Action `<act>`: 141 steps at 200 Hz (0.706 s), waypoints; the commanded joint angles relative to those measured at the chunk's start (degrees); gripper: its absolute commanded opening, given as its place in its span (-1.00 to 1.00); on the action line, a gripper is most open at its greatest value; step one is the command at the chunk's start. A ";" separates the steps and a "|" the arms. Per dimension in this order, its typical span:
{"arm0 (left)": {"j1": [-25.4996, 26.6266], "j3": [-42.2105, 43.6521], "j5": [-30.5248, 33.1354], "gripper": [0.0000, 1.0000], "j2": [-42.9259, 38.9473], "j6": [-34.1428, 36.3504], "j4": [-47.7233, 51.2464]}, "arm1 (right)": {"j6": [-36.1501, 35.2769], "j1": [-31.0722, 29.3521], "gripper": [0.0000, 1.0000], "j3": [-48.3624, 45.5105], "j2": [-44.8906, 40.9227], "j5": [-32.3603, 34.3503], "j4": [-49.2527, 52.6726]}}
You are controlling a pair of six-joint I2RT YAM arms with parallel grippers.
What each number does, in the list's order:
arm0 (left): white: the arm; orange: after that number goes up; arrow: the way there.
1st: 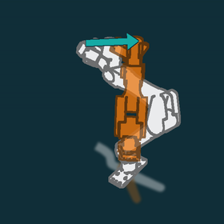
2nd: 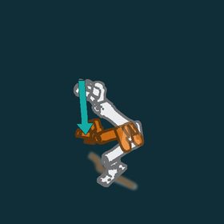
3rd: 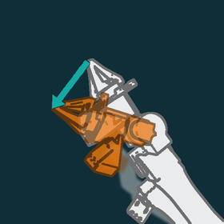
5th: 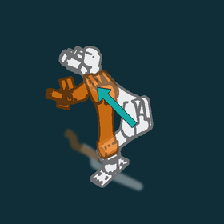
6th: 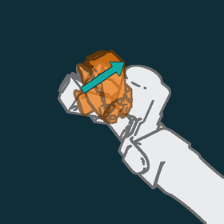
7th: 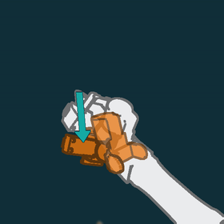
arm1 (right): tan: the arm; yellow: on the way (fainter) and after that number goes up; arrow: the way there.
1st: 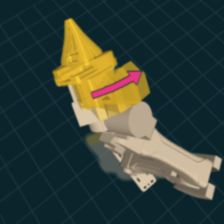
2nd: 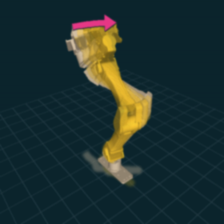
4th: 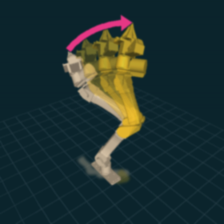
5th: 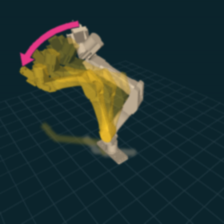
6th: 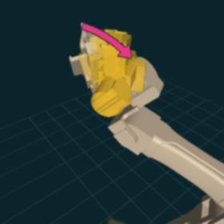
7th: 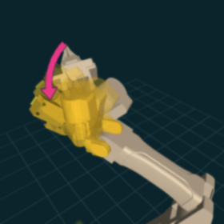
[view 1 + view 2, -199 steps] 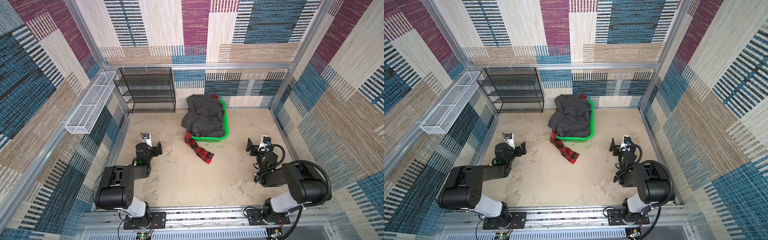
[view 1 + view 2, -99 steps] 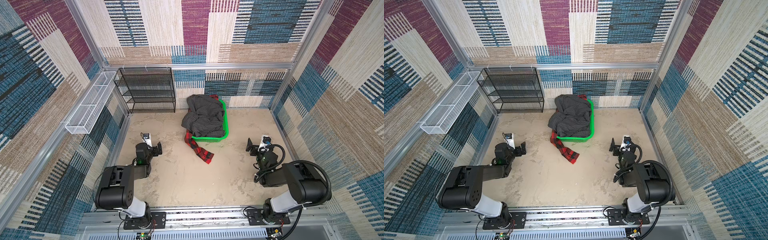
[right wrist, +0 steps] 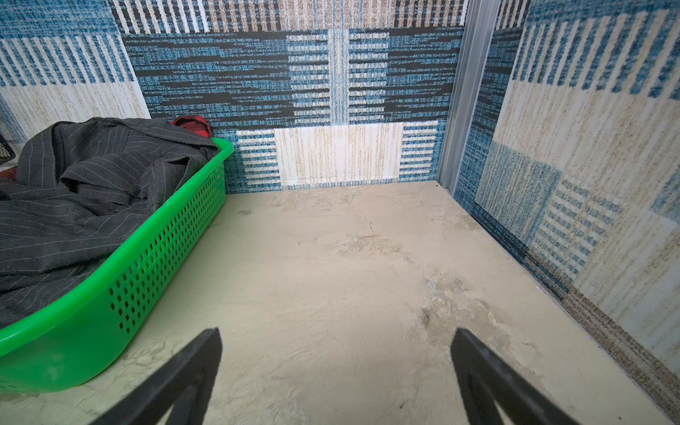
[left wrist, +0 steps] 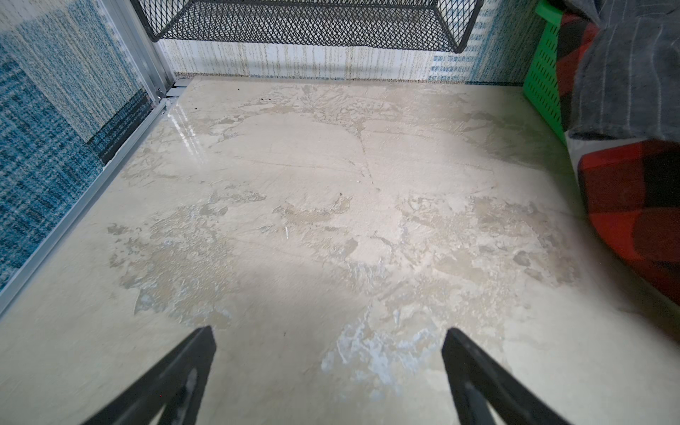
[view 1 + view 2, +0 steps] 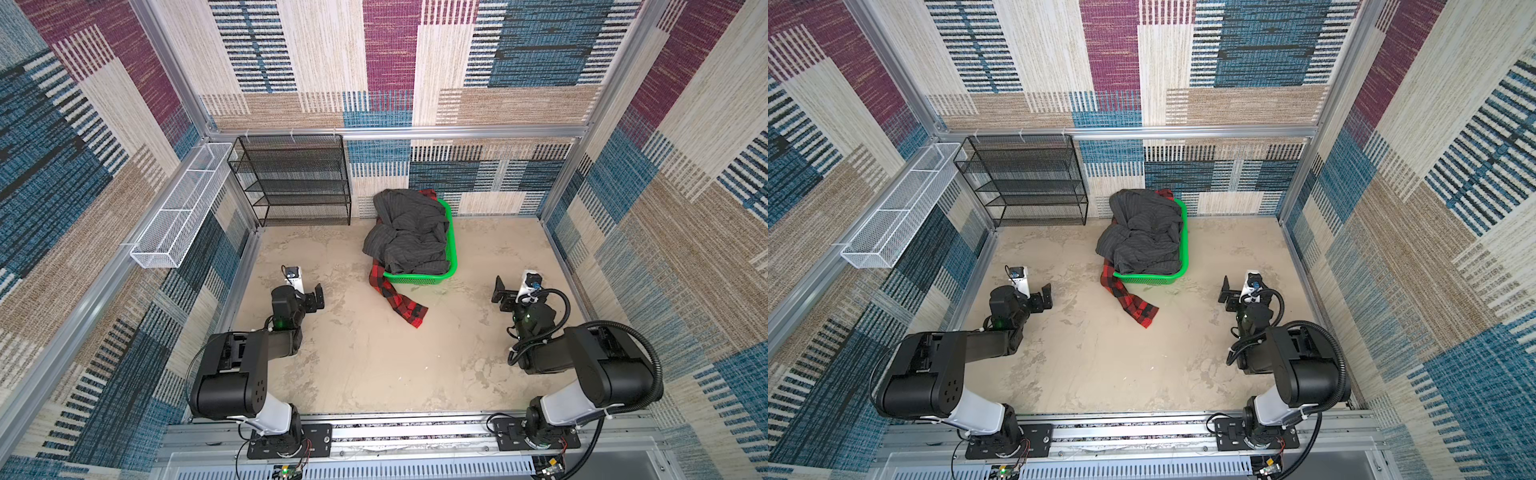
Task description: Fold and stack the long sleeve shirts
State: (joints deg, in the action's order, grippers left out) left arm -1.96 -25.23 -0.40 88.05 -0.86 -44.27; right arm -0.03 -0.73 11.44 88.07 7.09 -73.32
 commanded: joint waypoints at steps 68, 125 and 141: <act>-0.43 -9.30 11.58 1.00 -22.29 -18.55 40.09 | 15.86 0.03 1.00 23.31 -14.23 2.17 55.14; -2.55 -11.61 -8.65 1.00 -25.61 -28.48 47.00 | 21.14 -0.06 1.00 36.05 -8.70 -13.00 68.79; -1.67 -15.67 -11.85 1.00 -24.03 -28.38 52.25 | 20.48 -0.30 0.98 39.90 -4.76 -17.59 69.27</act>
State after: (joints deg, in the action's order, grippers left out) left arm -4.38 -36.36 -3.03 62.43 -25.54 -0.36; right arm 18.85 -0.73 46.72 78.98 -1.85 -11.03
